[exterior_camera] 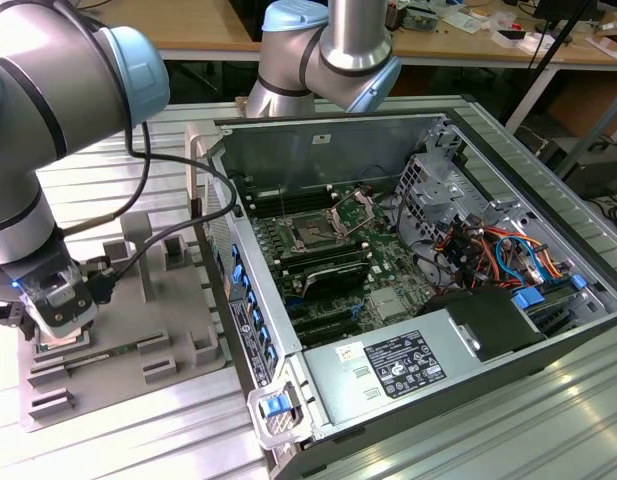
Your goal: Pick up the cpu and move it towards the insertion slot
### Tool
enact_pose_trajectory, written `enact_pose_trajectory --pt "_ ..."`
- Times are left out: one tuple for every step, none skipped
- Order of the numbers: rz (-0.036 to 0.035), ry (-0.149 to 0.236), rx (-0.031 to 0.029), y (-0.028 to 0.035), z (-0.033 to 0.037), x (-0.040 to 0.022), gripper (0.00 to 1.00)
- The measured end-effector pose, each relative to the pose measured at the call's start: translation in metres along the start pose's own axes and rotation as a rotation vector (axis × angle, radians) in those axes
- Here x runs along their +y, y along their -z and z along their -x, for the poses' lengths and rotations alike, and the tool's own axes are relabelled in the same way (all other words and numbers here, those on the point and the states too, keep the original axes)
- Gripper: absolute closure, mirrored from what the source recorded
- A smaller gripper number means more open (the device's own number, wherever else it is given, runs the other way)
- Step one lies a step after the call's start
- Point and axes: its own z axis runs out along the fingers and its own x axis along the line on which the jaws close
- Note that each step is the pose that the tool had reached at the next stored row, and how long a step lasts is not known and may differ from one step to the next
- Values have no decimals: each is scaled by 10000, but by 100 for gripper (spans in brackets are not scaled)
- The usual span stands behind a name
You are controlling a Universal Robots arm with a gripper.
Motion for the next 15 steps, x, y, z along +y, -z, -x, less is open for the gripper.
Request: enact_pose_trajectory --pt "1 1 -1 -4 1 -2 34" --pt "1 1 -2 -7 1 -4 34" --pt "1 0 -1 -10 0 -5 34" --pt "0 1 0 -13 0 -7 34" --pt "-1 1 2 -13 0 -8 34" --pt "-1 1 1 -14 0 -8 34" --pt "-1 1 2 -15 0 -8 34" --pt "-1 1 1 -15 0 -8 34" --pt "-1 1 1 -15 0 -8 34" --pt "0 1 0 -17 0 -8 34" --pt "-1 1 1 -17 0 -8 34" --pt "0 1 0 -17 0 -8 34" --pt "0 1 0 -17 0 -8 35" --pt "-1 1 1 -17 0 -8 35" --pt "-1 1 1 -17 0 -8 42"
